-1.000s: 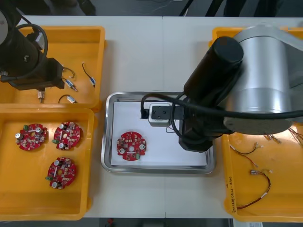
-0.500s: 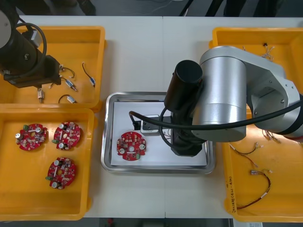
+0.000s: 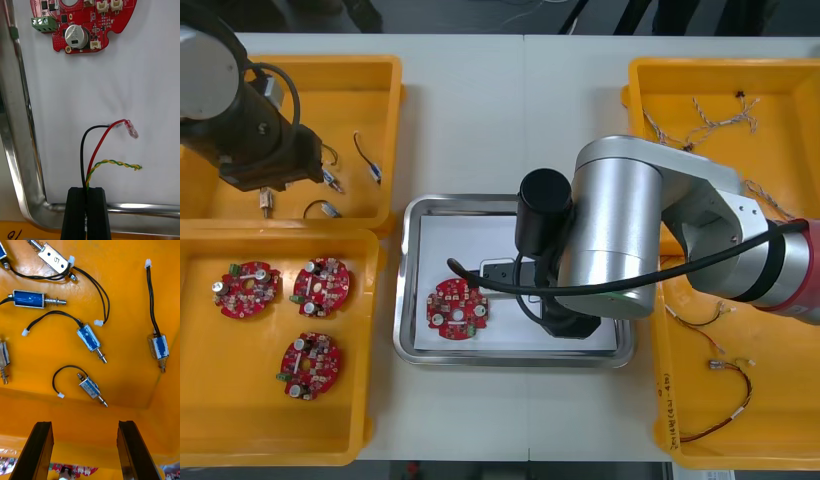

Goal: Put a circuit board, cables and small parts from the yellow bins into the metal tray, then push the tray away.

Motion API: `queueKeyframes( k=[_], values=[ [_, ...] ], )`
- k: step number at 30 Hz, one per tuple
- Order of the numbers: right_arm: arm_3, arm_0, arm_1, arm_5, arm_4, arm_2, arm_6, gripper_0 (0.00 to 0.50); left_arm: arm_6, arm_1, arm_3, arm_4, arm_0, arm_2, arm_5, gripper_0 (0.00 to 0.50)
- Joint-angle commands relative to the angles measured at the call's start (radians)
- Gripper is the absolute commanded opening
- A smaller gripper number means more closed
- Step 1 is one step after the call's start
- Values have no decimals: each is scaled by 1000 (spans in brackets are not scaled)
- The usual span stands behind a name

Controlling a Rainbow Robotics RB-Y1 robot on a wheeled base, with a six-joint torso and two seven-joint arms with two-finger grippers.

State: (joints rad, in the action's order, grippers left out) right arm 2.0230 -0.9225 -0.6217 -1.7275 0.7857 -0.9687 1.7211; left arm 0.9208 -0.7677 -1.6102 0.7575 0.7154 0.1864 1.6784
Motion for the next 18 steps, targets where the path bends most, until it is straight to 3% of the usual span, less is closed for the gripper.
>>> queueKeyframes(
  k=[1, 8, 18],
  values=[
    [-21, 37, 49, 29, -45, -4, 25, 0, 72, 36, 45, -26, 59, 47, -66, 500],
    [-40, 86, 59, 86, -102, -4, 20, 0, 79, 44, 99, -26, 73, 96, -115, 500],
    [-55, 166, 59, 152, -143, -4, 11, 0, 95, 44, 216, 32, 139, 114, -88, 479]
  ],
)
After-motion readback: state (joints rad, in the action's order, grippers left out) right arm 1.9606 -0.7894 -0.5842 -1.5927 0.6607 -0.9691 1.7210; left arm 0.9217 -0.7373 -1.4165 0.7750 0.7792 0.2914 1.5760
